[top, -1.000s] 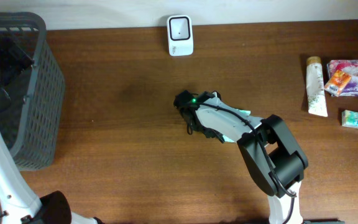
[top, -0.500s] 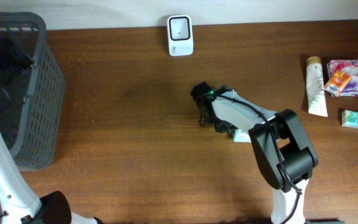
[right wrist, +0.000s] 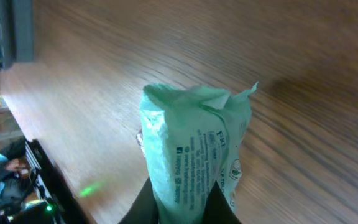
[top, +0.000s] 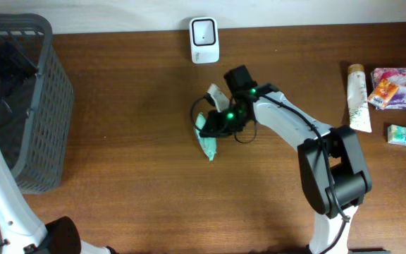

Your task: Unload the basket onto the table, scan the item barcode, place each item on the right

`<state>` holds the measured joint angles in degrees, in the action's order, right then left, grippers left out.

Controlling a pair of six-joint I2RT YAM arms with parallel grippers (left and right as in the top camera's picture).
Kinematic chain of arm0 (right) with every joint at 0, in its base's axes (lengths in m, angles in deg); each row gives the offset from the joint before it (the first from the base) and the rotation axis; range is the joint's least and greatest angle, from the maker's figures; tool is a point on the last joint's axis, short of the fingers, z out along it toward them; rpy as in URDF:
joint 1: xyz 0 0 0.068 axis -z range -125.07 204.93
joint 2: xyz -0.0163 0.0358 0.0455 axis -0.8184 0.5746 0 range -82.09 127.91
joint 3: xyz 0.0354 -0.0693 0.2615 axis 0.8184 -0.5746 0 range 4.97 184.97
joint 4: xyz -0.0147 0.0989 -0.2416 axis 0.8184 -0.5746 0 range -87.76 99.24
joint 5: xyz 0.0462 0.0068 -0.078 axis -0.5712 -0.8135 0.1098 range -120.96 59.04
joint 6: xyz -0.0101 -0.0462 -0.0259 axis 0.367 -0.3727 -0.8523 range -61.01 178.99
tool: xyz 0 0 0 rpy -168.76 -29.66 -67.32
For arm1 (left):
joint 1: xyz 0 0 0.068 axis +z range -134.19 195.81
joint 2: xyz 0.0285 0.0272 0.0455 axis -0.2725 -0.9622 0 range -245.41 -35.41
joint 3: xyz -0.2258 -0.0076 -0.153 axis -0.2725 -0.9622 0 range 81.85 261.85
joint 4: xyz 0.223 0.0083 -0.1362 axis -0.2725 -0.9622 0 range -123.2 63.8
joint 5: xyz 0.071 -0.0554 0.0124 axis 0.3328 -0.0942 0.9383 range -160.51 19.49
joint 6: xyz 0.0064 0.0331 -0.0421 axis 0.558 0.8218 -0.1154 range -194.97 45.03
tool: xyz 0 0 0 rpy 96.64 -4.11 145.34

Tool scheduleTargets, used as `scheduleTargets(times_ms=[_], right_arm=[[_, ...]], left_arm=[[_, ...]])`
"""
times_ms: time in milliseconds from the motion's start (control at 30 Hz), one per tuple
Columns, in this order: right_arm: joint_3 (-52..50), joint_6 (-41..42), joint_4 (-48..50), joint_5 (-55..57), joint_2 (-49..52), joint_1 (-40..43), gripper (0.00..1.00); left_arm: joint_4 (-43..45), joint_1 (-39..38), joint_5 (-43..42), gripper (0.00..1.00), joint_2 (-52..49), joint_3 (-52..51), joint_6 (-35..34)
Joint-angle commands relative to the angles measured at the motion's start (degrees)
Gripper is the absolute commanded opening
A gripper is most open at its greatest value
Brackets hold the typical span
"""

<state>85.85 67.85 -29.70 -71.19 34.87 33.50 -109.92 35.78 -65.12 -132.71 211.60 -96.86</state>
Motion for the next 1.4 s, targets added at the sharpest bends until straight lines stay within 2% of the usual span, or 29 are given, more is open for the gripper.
scheduleTargets(times_ms=[0,33,133,200,300,333,467,600,633,700,733,767,800,833,967,1067,1133,1167,1200,1367], right_arm=[[-1.0,1.0,-1.9,2.3,0.0,6.3,0.51],[0.0,1.0,-4.3,5.3,-0.3,8.4,0.67],[6.1,-3.2,-14.5,9.7,-0.3,12.2,0.70],[10.4,-7.5,-20.8,9.4,-0.3,12.3,0.70],[11.5,-10.4,-25.2,10.2,-0.3,10.4,0.70],[11.1,-10.3,-26.3,15.3,-0.2,8.3,0.68],[10.1,2.5,-25.4,37.7,-0.2,0.0,0.63],[6.0,5.2,-18.8,40.5,0.2,-4.3,0.59],[4.9,6.4,-16.7,40.5,0.6,-4.9,0.55],[2.8,7.1,-13.2,40.5,0.9,-5.6,0.53],[2.1,7.1,-12.0,40.5,1.0,-5.7,0.47],[1.8,7.1,-11.2,40.5,1.0,-5.9,0.36],[1.8,7.3,-10.6,40.5,1.0,-5.9,0.15],[1.8,8.2,-10.2,40.4,0.9,-5.9,0.05],[3.0,8.2,-8.5,38.6,0.9,-5.9,0.04],[10.8,7.9,-8.3,38.6,0.9,-4.7,0.04],[17.2,6.0,-2.6,38.6,0.9,-3.6,0.04],[19.4,3.5,4.5,38.6,0.9,-3.2,0.04],[19.5,-0.3,16.6,38.8,1.0,-3.2,0.04],[19.5,-2.0,42.2,45.7,4.8,-3.2,0.04]], left_arm=[[0.1,0.3,0.4,0.99,0.0,0.4,0.9],[0.1,0.3,0.4,0.99,0.0,0.4,0.9],[0.1,0.3,0.4,0.99,0.0,0.4,0.9],[0.1,0.3,0.4,0.99,0.0,0.4,0.9],[0.1,0.3,0.4,0.99,0.0,0.4,0.9],[0.1,0.3,0.4,0.99,0.0,0.4,0.9],[0.1,0.3,0.4,0.99,0.0,0.4,0.9],[0.1,0.3,0.4,0.99,0.0,0.4,0.9],[0.1,0.3,0.4,0.99,0.0,0.4,0.9],[0.1,0.3,0.4,0.99,0.0,0.4,0.9],[0.1,0.3,0.4,0.99,0.0,0.4,0.9],[0.1,0.3,0.4,0.99,0.0,0.4,0.9],[0.1,0.3,0.4,0.99,0.0,0.4,0.9],[0.1,0.3,0.4,0.99,0.0,0.4,0.9],[0.1,0.3,0.4,0.99,0.0,0.4,0.9],[0.1,0.3,0.4,0.99,0.0,0.4,0.9],[0.1,0.3,0.4,0.99,0.0,0.4,0.9],[0.1,0.3,0.4,0.99,0.0,0.4,0.9],[0.1,0.3,0.4,0.99,0.0,0.4,0.9],[0.1,0.3,0.4,0.99,0.0,0.4,0.9]])
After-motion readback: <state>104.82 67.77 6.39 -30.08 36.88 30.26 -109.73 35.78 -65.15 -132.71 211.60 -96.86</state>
